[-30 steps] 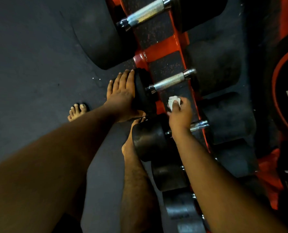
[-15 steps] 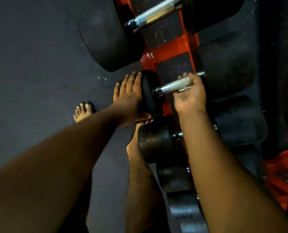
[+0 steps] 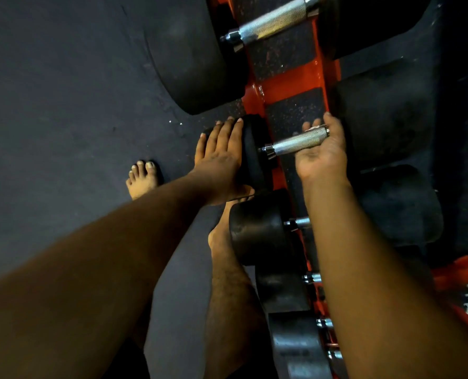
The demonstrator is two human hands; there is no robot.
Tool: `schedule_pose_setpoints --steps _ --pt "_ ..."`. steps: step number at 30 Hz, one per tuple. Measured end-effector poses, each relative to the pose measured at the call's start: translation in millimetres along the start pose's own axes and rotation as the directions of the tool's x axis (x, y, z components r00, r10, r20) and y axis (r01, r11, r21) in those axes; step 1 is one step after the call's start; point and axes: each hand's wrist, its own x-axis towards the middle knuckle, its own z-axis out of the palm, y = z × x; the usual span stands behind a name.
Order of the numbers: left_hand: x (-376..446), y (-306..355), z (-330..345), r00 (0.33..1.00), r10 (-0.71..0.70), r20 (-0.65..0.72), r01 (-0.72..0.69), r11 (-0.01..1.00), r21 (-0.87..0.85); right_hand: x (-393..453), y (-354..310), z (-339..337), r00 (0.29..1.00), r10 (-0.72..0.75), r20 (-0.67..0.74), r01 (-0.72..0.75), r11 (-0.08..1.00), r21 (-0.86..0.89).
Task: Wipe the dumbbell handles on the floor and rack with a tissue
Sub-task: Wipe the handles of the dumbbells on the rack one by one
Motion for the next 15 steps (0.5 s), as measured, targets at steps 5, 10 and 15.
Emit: schedule_pose_setpoints --steps 5,10,15 --pt "0.6 0.3 1.6 1.0 -0.009 -0.01 0.009 1.0 -0.001 -9.5 5.5 -5.7 0.999 -0.027 0.046 0.026 1.0 0.008" --pt "-0.1 1.3 -1.4 1.0 -0.005 0.007 0.005 1.0 -0.006 4.0 3.7 1.9 0.999 -0.003 -0.033 0.004 1.0 0.026" --pt "0.6 1.0 1.2 1.0 -0.013 0.002 0.013 1.0 0.006 -8.9 10.6 -2.9 0.999 -0.045 0.013 0.043 0.996 0.082"
